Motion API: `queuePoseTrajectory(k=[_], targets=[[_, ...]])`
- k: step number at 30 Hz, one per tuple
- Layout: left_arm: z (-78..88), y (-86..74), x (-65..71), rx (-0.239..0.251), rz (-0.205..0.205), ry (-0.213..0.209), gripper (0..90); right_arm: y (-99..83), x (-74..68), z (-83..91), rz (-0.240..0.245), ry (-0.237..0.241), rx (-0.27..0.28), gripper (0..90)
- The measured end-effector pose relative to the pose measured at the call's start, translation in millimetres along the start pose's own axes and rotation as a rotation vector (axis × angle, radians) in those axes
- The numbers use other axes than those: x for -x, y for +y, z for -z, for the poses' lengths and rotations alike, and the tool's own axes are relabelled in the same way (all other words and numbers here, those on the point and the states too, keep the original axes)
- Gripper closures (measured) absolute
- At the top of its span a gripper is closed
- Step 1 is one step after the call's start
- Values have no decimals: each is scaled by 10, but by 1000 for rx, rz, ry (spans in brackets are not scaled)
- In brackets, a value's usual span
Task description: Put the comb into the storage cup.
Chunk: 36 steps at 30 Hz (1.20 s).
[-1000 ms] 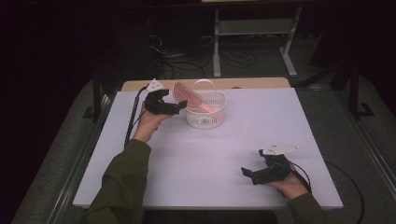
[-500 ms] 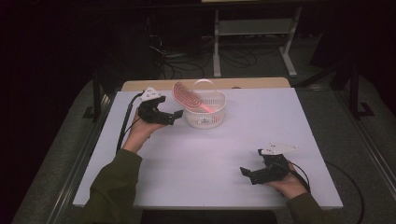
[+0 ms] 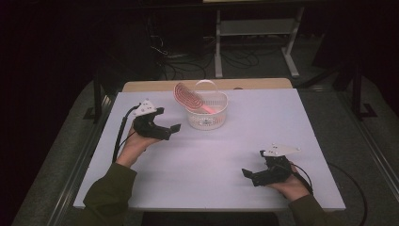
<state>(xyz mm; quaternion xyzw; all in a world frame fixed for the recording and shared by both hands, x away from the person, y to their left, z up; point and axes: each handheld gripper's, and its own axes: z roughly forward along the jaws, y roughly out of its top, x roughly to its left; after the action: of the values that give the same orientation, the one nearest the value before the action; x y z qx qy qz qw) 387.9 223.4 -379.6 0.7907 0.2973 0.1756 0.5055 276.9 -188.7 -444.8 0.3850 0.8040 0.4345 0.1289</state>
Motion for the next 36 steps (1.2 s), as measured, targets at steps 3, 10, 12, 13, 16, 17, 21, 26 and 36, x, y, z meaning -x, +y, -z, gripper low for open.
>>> queuePoseTrajectory(k=[3, 10, 12, 13, 16, 17, 21, 26, 36], targets=[[49, -30, 27, -5, -3, -4, 0, 0, 1, 1, 1, -1, 1, 0], [163, -116, 110, -21, -21, -28, 0, 1, -1, -1, 1, 0, 2, 0], [194, -155, 126, -31, -23, -30, 0, -1, 0, 3, 6, 0, 2, 0], [209, -174, 135, -38, -25, -32, 0, -1, 0, 6, 5, -1, 4, 0], [271, -234, 170, -44, -33, -38, 0, -3, -2, 15, 1, -5, 4, 0], [289, -257, 180, -51, -41, -39, 0, -2, -3, 17, 1, -5, 5, 0], [364, -361, 203, -63, -32, -49, 0, 0, -6, 18, 3, -6, 4, 0], [441, -492, 251, -82, -18, -71, 0, -3, -3, 21, 1, -8, 5, 0], [570, -726, 375, -101, 3, -95, 0, -4, 0, 16, 1, -12, 4, 0]])
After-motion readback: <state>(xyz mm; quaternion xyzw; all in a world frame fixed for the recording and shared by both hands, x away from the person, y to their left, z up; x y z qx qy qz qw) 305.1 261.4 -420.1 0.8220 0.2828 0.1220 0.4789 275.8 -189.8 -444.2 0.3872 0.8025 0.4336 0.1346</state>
